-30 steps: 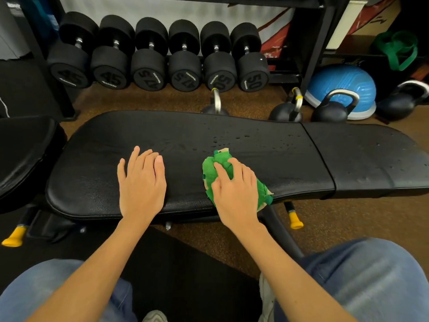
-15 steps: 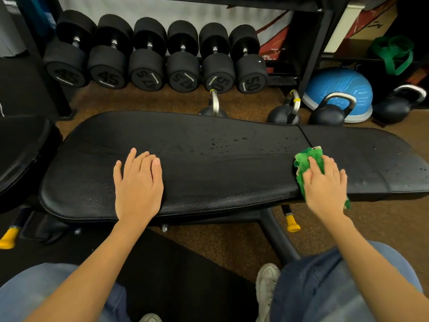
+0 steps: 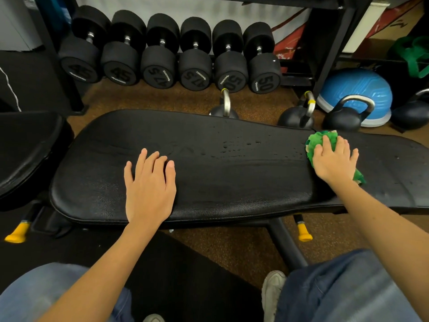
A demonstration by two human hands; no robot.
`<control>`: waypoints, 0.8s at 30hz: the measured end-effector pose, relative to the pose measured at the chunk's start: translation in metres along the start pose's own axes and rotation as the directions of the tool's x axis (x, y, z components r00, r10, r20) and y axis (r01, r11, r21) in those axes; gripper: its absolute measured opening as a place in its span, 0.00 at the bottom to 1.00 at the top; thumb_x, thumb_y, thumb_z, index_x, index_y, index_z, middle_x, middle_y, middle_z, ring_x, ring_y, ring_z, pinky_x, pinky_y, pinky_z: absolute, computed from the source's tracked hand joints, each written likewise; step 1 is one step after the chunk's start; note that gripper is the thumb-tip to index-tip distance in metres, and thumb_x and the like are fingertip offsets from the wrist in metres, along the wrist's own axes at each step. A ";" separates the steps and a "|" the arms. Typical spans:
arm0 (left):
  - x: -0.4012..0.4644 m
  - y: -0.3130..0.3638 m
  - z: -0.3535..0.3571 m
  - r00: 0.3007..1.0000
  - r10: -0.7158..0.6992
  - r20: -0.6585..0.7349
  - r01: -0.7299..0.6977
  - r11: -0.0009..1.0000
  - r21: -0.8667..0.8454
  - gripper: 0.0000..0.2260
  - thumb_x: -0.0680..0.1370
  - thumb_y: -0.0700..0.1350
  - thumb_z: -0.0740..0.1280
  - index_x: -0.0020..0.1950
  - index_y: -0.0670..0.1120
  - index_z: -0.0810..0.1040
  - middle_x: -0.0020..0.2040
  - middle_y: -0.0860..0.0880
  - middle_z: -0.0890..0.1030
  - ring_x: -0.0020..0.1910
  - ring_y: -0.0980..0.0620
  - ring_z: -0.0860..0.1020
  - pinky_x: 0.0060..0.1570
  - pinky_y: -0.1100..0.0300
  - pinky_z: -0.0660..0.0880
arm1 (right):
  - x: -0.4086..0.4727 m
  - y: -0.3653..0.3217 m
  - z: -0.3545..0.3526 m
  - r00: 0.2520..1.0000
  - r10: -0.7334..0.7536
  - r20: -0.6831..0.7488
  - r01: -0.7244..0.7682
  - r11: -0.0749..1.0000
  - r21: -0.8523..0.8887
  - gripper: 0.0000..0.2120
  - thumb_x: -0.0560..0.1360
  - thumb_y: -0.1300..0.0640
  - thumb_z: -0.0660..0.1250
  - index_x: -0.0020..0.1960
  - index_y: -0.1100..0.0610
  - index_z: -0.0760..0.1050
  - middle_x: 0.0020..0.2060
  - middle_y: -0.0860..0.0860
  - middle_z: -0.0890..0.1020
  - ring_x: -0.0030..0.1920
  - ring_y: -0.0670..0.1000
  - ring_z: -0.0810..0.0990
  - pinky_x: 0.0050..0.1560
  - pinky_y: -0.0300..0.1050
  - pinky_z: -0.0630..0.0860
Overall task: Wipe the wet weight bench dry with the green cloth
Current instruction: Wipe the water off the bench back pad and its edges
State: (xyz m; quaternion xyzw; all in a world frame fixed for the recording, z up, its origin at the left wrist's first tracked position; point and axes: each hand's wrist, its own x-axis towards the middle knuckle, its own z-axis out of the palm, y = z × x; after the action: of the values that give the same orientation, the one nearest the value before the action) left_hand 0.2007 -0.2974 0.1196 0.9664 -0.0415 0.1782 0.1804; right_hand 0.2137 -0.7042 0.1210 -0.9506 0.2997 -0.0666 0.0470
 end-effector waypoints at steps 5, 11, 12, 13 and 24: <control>0.001 0.001 0.002 1.000 0.015 0.024 -0.016 0.998 0.054 0.26 0.82 0.55 0.45 0.65 0.44 0.76 0.68 0.45 0.74 0.75 0.46 0.61 0.72 0.42 0.53 | 0.027 -0.026 0.000 0.998 0.013 0.067 -0.012 1.000 -0.021 0.31 0.79 0.37 0.43 0.76 0.53 0.57 0.76 0.59 0.55 0.76 0.59 0.50 0.74 0.60 0.41; 0.002 -0.001 0.004 0.999 0.013 0.034 -0.016 0.998 0.065 0.26 0.82 0.55 0.45 0.65 0.45 0.75 0.69 0.46 0.73 0.75 0.47 0.61 0.73 0.43 0.53 | 0.036 -0.055 0.000 0.991 -0.097 0.097 0.095 0.995 0.031 0.27 0.79 0.37 0.45 0.73 0.47 0.62 0.74 0.54 0.62 0.74 0.57 0.56 0.72 0.58 0.48; 0.002 -0.001 0.004 0.999 0.013 0.035 -0.015 0.998 0.064 0.25 0.82 0.55 0.45 0.65 0.45 0.75 0.69 0.46 0.73 0.75 0.47 0.61 0.73 0.43 0.53 | 0.034 -0.063 -0.001 0.986 -0.132 0.101 0.127 0.991 0.052 0.25 0.79 0.39 0.46 0.72 0.46 0.63 0.73 0.53 0.63 0.73 0.57 0.58 0.71 0.57 0.49; 0.002 -0.001 0.004 0.999 0.012 0.037 -0.014 0.998 0.062 0.25 0.82 0.55 0.45 0.65 0.45 0.75 0.69 0.46 0.73 0.75 0.47 0.61 0.73 0.43 0.53 | 0.031 -0.073 -0.001 0.982 -0.163 0.100 0.156 0.985 0.077 0.23 0.80 0.40 0.46 0.71 0.44 0.64 0.72 0.52 0.65 0.73 0.56 0.59 0.70 0.56 0.51; 0.003 -0.001 0.003 0.998 0.001 0.057 -0.003 1.000 0.025 0.26 0.81 0.56 0.44 0.64 0.45 0.76 0.67 0.47 0.74 0.74 0.47 0.61 0.72 0.42 0.54 | -0.037 -0.183 0.013 0.896 -0.434 0.088 0.405 0.883 0.238 0.22 0.82 0.47 0.44 0.75 0.46 0.60 0.76 0.50 0.58 0.76 0.53 0.53 0.73 0.55 0.48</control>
State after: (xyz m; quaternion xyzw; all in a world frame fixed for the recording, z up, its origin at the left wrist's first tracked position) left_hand 0.2043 -0.2979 0.1176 0.9732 -0.0453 0.1515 0.1669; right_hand 0.2892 -0.5326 0.1279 -0.9845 0.0736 -0.0406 0.1539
